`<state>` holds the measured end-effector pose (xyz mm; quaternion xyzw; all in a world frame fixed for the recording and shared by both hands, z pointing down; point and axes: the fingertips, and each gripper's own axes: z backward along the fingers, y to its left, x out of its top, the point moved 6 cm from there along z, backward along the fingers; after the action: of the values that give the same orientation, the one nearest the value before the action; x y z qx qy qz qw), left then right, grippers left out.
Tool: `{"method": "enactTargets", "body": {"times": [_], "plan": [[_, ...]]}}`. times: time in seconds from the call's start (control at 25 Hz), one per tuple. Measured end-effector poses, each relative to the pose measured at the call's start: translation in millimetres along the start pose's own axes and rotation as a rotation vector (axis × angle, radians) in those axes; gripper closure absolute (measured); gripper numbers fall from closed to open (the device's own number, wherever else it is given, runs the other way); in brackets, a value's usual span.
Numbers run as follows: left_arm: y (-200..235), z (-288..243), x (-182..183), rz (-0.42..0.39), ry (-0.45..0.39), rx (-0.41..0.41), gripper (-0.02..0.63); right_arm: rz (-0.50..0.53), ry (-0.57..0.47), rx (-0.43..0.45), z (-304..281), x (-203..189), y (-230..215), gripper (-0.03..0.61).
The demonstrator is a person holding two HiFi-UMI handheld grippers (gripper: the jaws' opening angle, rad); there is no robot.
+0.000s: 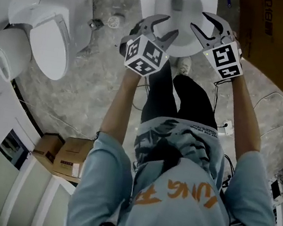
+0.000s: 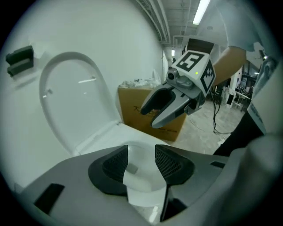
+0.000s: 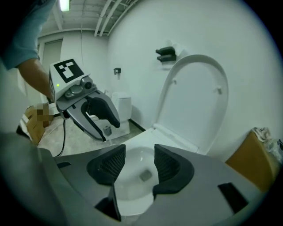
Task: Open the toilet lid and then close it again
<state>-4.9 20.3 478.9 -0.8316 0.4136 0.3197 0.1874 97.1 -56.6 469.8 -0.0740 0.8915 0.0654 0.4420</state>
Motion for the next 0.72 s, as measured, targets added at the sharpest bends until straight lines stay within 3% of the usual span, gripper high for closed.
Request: {"method": "enactTargets", "body": {"times": [0.2, 0.4, 0.6, 0.72], "plan": [[-37, -58, -72, -0.046, 0.121, -0.163, 0.411, 0.063, 0.137, 0.144, -37, -75, 40, 0.339], [-75, -94, -141, -0.093, 0.257, -0.344, 0.451, 0.14, 0.285, 0.33, -67, -137, 86, 0.28], [-97, -126, -170, -0.145, 0.329, -0.449, 0.381, 0.326, 0.459, 0.556, -83, -190, 124, 0.25], [-105, -135, -179, -0.169, 0.339, -0.479, 0.352, 0.382, 0.506, 0.604, -93, -207, 141, 0.25]]}}
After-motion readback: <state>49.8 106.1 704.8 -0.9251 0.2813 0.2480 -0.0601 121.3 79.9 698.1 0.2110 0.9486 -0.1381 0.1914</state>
